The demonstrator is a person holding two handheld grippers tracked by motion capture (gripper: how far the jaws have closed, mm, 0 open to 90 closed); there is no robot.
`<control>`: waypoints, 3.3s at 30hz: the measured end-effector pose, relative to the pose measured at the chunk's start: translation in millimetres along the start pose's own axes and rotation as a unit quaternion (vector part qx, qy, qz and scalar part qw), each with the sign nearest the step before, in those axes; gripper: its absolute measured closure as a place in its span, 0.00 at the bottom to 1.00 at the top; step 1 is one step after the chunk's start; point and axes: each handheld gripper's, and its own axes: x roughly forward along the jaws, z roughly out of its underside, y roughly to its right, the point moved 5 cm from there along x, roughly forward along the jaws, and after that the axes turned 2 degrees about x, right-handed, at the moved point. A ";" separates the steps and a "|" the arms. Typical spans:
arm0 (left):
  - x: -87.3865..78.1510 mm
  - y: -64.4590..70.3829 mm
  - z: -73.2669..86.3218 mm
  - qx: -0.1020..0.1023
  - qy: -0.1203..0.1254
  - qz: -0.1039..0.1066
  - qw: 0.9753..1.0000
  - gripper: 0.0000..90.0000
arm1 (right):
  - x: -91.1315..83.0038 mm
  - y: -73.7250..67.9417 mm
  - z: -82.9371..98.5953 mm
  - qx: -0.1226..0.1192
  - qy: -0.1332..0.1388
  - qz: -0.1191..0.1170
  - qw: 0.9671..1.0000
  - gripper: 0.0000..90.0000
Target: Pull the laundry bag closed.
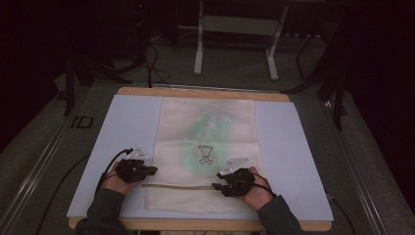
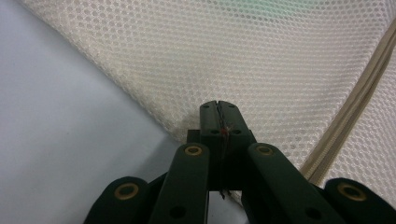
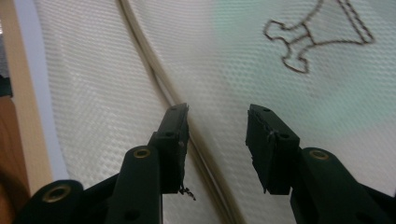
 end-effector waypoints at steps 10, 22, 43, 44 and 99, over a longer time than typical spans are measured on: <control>1.4 -1.6 -0.5 -0.001 0.000 -0.007 1.000 0.99 | 20.1 -17.2 -14.5 -0.031 -0.019 -0.022 0.999 0.61; 2.0 -2.5 -0.5 -0.003 0.000 0.000 1.000 0.99 | 39.8 -34.3 -34.6 -0.053 -0.010 -0.039 0.998 0.63; 2.4 -2.1 -2.0 0.001 -0.001 -0.001 1.000 0.99 | 77.2 -60.4 -70.8 -0.083 0.004 -0.066 0.994 0.83; 1.8 -2.7 -2.2 -0.002 0.000 0.002 1.000 0.99 | 81.1 -62.4 -73.6 -0.086 0.005 -0.067 0.994 0.81; -14.4 -17.5 1.1 -0.033 0.037 -0.007 0.999 0.98 | 154.6 -101.6 -133.6 -0.106 0.014 -0.075 0.991 0.90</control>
